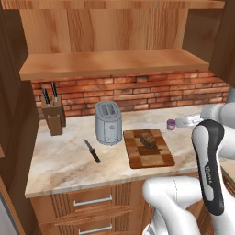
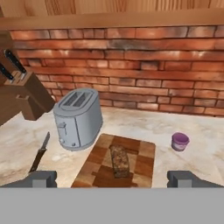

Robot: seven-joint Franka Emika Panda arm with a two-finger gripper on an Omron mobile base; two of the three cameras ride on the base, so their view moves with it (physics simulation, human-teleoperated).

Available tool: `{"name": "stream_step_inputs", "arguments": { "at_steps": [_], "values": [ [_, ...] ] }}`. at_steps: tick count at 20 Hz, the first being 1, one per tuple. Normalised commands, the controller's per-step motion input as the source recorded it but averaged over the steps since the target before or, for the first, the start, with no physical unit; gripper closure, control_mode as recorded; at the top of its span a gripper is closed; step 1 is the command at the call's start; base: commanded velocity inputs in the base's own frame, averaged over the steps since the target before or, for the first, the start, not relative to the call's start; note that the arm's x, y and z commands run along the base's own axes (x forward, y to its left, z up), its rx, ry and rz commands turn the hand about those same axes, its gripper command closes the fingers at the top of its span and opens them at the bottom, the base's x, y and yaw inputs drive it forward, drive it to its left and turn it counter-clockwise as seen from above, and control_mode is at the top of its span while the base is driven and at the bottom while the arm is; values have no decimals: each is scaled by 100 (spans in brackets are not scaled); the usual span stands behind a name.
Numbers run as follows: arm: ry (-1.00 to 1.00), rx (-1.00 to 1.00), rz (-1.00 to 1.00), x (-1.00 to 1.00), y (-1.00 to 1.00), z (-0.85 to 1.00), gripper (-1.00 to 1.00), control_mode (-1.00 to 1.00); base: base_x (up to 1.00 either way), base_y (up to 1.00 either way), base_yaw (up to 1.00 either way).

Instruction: Pick the bread, place it on the cutting board, pick the jam, place it on the counter, and close the cabinet.

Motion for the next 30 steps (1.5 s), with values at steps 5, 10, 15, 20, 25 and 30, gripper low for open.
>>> {"name": "stream_step_inputs", "arguments": {
  "at_steps": [5, 10, 15, 20, 25, 30],
  "values": [
    [0, 0, 0, -45, 0, 28, -100, -100, 0, 0, 0],
    [0, 0, 0, -36, 0, 37, -100, -100, 0, 0, 0],
    [0, 0, 0, -22, 0, 25, -100, -100, 0, 0, 0],
    [-2, 0, 0, -6, 0, 12, -100, -100, 0, 0, 0],
    [-14, 0, 0, -5, 0, 7, -100, -100, 0, 0, 0],
    [-23, 0, 0, -20, 0, 3, -100, -100, 0, 0, 0]
  ]
}}
